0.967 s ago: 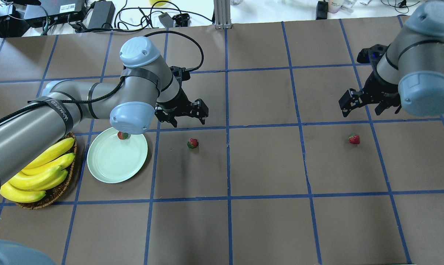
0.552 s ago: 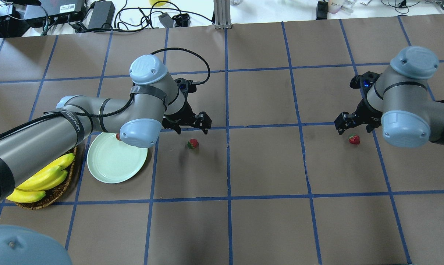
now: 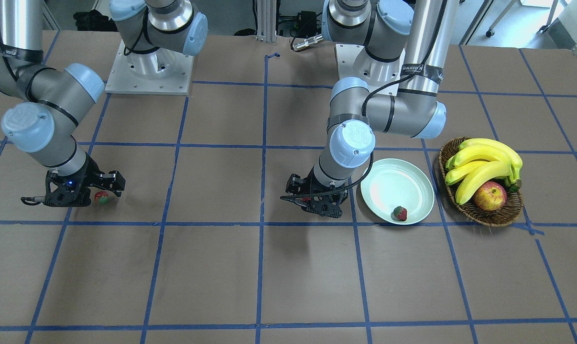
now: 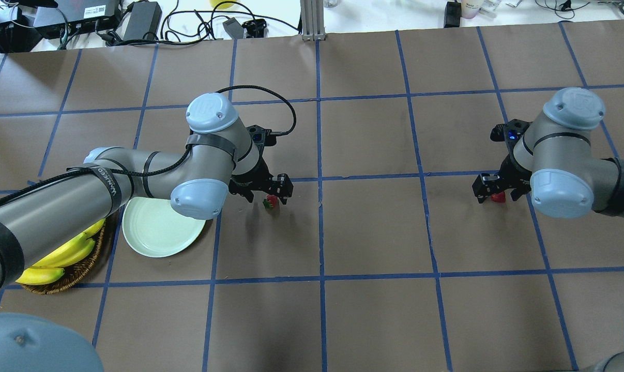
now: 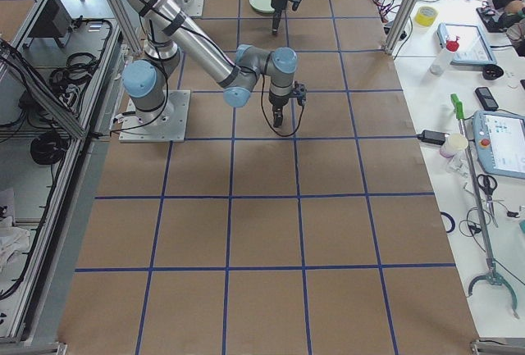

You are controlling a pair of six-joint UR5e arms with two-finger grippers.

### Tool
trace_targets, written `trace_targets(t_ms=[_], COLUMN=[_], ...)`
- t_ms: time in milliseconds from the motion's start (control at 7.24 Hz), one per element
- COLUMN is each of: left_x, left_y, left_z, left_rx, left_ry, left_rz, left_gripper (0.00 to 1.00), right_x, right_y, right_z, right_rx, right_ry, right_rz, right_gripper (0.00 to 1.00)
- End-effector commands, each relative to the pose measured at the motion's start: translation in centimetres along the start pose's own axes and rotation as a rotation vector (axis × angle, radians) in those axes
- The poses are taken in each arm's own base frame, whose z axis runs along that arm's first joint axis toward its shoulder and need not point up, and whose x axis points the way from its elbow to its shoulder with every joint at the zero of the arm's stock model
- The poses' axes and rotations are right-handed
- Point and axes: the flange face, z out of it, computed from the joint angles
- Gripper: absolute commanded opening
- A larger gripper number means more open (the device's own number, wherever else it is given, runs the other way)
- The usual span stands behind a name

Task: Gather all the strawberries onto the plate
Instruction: 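Grasp a strawberry with each gripper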

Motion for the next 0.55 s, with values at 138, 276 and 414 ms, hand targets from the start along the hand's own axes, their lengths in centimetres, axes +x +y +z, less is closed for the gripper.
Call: trace_targets(t_ms=[138, 276, 414], left_x=[0.0, 0.1, 0.2], left_y=[-0.1, -0.2, -0.4], left_z=[0.3, 0.2, -0.8], left_rx=[-0.007, -0.004, 0.019], left_ry=[0.001, 0.008, 0.007], left_rz=[-0.019, -0.043, -0.067], left_gripper=[0.0, 0.0, 0.0], right_x=[0.2, 0.3, 0.3], right_y=[-0.1, -0.2, -0.4], right_z=[0.6, 0.4, -0.1], right_rx=[-0.01, -0.006, 0.004], right_ry=[0.009, 0.01, 0.014], right_rz=[-0.003, -0.003, -0.003], right_gripper=[0.22, 0.0, 0.0])
